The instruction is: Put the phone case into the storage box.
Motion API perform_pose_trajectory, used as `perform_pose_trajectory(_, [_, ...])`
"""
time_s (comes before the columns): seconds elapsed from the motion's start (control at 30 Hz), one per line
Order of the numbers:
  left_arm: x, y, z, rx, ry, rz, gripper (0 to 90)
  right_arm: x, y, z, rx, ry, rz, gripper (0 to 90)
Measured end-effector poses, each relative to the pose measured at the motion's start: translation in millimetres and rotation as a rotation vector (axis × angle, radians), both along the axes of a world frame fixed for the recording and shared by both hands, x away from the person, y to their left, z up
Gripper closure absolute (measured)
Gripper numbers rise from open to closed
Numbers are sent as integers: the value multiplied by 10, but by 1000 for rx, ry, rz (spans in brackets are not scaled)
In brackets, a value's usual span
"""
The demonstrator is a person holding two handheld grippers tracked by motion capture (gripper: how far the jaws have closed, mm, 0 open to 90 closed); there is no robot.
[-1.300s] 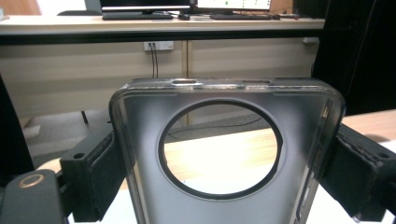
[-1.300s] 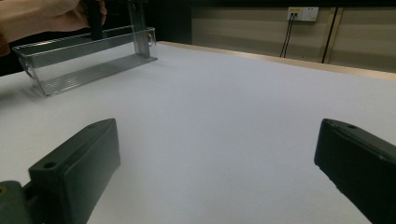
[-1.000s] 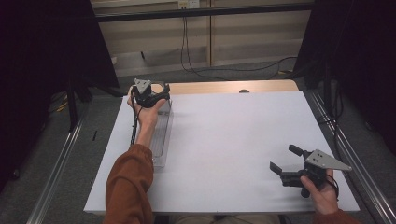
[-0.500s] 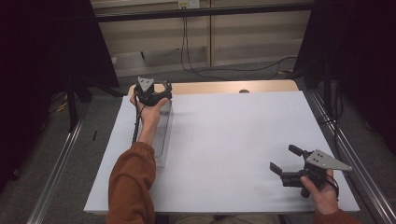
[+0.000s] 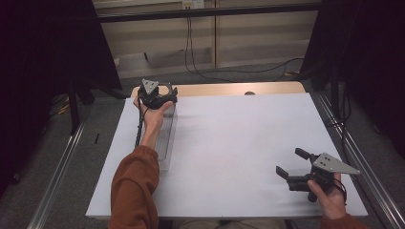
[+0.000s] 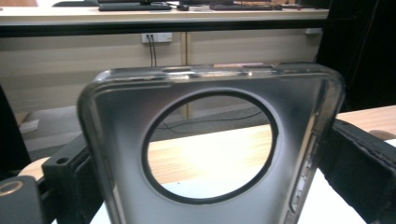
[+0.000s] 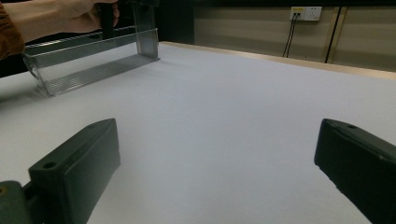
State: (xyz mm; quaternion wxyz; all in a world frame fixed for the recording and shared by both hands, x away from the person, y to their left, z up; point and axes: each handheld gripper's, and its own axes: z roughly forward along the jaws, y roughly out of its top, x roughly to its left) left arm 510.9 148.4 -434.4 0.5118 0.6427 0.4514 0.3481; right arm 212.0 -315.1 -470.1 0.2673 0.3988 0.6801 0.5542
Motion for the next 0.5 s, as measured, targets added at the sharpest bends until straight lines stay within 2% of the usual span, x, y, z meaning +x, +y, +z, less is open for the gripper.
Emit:
perform_pose_trajectory(0.23, [-19,39,32,-10,5,-12,25,-2,-7,1,-2,-4,2,0])
perform_pose_trajectory(0.37, [-40,65,30,-37,41,-41,20,1,0,0,-3,-2,3,0])
perform_pose_trajectory(0.47, [-57,71,28,-45,28,-48,20,-1,1,0,-6,-1,7,0])
perform_pose_trajectory(0.5, [-67,81,34,-36,29,-46,20,-2,1,1,-6,-1,6,0])
